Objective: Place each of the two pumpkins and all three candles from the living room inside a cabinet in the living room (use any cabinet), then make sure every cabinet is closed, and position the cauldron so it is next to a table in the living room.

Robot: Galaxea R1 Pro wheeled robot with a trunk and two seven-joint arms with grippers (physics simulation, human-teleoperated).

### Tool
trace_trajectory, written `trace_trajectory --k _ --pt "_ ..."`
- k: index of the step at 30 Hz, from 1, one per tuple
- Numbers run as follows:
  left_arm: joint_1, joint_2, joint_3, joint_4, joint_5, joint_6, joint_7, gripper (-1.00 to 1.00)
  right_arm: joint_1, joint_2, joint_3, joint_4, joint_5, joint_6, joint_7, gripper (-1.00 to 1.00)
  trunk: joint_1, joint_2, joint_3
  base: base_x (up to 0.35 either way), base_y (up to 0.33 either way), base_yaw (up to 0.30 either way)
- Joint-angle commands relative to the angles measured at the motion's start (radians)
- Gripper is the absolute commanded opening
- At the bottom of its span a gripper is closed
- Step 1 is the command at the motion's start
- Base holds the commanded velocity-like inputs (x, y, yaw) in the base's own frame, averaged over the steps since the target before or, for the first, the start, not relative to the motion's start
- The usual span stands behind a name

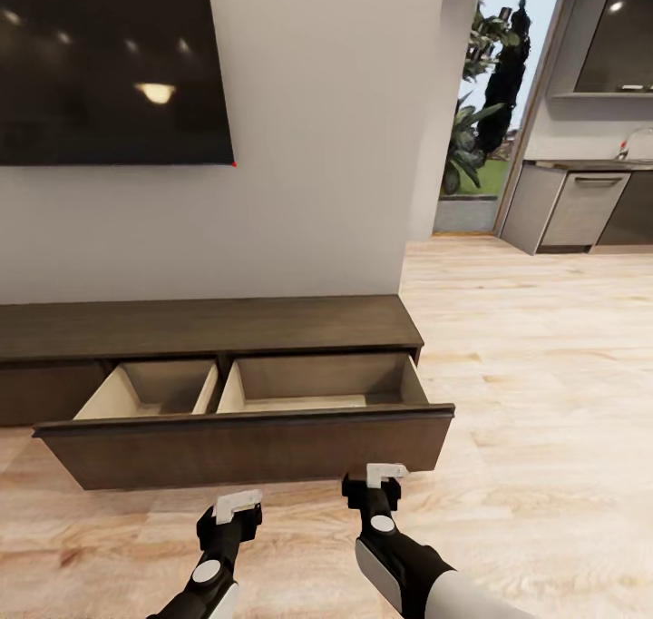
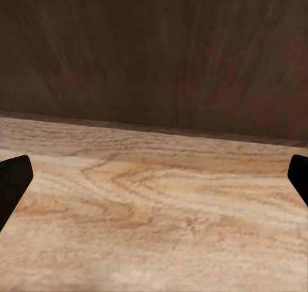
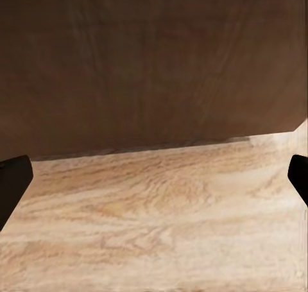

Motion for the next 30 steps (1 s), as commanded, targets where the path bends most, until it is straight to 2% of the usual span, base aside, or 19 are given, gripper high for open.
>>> trace_trajectory --k 1,7,12,27,30 --pt "-0.001 0.001 -0.006 0.000 0.011 -0.007 0.006 1.00 -0.001 0.000 0.008 0.010 -0.009 -0.006 -0.004 1.00 0.000 0.000 -0.001 0.000 0.000 0.000" --pt "-0.001 0.001 -0.008 0.000 0.011 -0.007 0.006 1.00 -0.001 0.000 0.032 0.037 -0.009 -0.007 -0.004 1.00 0.000 0.000 -0.001 0.000 0.000 0.000" --pt "-0.001 0.001 -0.006 0.000 0.011 -0.004 0.006 1.00 -0.001 0.000 0.035 0.038 -0.009 -0.007 -0.004 1.00 0.000 0.000 -0.001 0.095 0.000 0.000" --pt "-0.001 0.001 -0.006 0.000 0.010 -0.004 0.006 1.00 -0.001 0.000 0.035 0.039 -0.009 -0.007 -0.004 1.00 0.000 0.000 -0.001 0.319 0.000 0.000" --pt "-0.001 0.001 -0.008 0.000 0.010 -0.005 0.006 1.00 -0.001 0.000 0.035 0.039 -0.009 -0.007 -0.004 1.00 0.000 0.000 -0.001 0.134 0.000 0.000"
